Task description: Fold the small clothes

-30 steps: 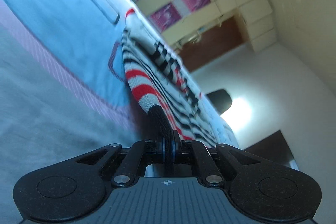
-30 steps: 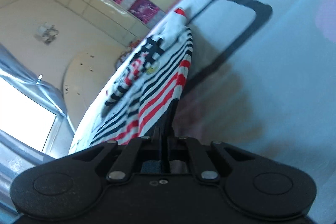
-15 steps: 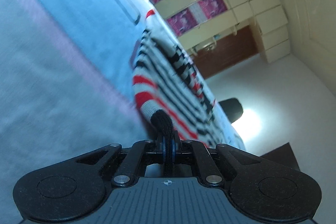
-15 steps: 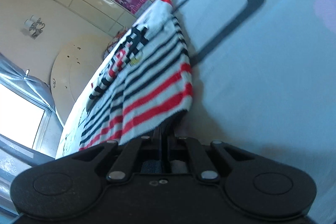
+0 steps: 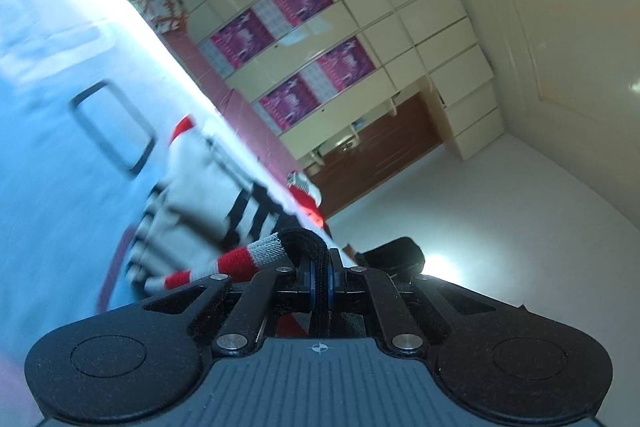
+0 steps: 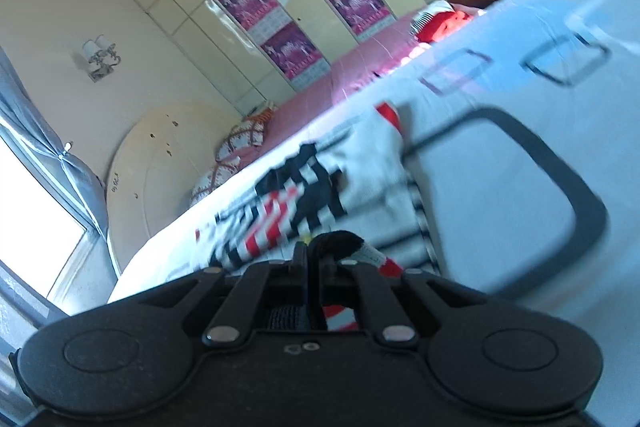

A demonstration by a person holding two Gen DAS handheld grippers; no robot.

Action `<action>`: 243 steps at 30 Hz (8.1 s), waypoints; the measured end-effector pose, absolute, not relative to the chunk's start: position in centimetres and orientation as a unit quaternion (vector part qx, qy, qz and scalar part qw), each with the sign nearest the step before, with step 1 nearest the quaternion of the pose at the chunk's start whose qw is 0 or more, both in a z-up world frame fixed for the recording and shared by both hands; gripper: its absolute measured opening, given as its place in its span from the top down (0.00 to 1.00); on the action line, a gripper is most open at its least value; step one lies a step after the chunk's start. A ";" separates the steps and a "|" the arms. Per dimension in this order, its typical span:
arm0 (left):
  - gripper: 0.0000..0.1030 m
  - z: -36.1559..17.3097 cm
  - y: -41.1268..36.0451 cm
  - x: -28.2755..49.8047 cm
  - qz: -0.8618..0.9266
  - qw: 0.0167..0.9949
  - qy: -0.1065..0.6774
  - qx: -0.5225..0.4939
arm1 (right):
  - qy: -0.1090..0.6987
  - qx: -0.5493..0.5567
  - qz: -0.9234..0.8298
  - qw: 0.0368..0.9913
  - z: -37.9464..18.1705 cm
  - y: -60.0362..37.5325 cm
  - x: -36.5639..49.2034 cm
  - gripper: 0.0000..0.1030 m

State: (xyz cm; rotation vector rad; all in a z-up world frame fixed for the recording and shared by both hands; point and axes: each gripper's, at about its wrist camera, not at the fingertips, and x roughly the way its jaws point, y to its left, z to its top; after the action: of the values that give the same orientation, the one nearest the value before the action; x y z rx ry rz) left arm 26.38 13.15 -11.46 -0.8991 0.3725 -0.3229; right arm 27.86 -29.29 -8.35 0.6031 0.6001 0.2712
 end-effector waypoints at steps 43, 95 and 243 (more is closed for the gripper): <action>0.31 -15.1 12.2 53.6 -0.051 0.913 0.276 -0.296 | 0.287 0.284 0.187 0.896 -13.7 -30.8 57.1 0.47; 0.54 -8.7 5.2 48.8 0.010 0.963 0.262 -0.062 | 0.282 -0.012 0.179 0.943 -12.2 -21.5 52.9 0.77; 0.85 -4.4 1.7 44.2 -0.108 0.933 0.214 -0.267 | 0.372 0.089 0.236 0.893 -17.0 -11.4 49.2 1.00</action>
State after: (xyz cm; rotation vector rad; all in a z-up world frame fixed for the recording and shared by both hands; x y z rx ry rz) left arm 44.25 1.66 -4.44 -0.5455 0.4383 -0.2219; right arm 49.21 -11.42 -17.02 0.1849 0.7708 0.4894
